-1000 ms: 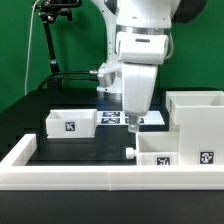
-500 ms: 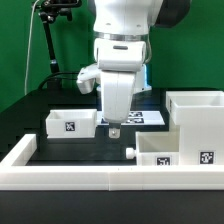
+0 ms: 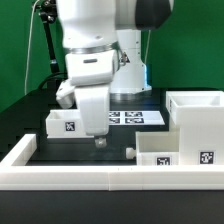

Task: Assemble drawer

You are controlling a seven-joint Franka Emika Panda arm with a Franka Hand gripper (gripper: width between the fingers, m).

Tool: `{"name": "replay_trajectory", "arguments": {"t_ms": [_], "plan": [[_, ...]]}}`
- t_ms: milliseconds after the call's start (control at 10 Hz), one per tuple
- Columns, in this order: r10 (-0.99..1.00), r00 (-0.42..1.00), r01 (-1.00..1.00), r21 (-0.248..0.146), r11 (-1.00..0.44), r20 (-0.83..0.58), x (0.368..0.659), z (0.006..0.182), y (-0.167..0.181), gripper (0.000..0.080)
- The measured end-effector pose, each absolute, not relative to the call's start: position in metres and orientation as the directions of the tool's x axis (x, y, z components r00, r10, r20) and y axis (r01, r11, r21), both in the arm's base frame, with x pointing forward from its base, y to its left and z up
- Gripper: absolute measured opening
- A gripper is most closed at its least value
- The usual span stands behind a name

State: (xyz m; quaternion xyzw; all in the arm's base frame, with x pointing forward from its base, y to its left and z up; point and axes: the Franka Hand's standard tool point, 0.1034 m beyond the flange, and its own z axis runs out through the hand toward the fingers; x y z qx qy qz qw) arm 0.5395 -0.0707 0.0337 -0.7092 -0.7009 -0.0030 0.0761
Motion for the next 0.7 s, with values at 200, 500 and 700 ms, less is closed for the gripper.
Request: {"name": "replay_trajectory", "arguments": {"t_ms": [200,500,700], "plan": [[0.987,0.064,0.991,-0.123,-0.045,0.150,0.538,0.028,-0.066,0.0649],[0.985,0.083,0.989,-0.137,-0.062,0.154,0.539,0.025,-0.037,0.0649],[0.987,0.043,0.991,-0.130,-0.023,0.153,0.541,0.026,-0.026,0.0649]]}}
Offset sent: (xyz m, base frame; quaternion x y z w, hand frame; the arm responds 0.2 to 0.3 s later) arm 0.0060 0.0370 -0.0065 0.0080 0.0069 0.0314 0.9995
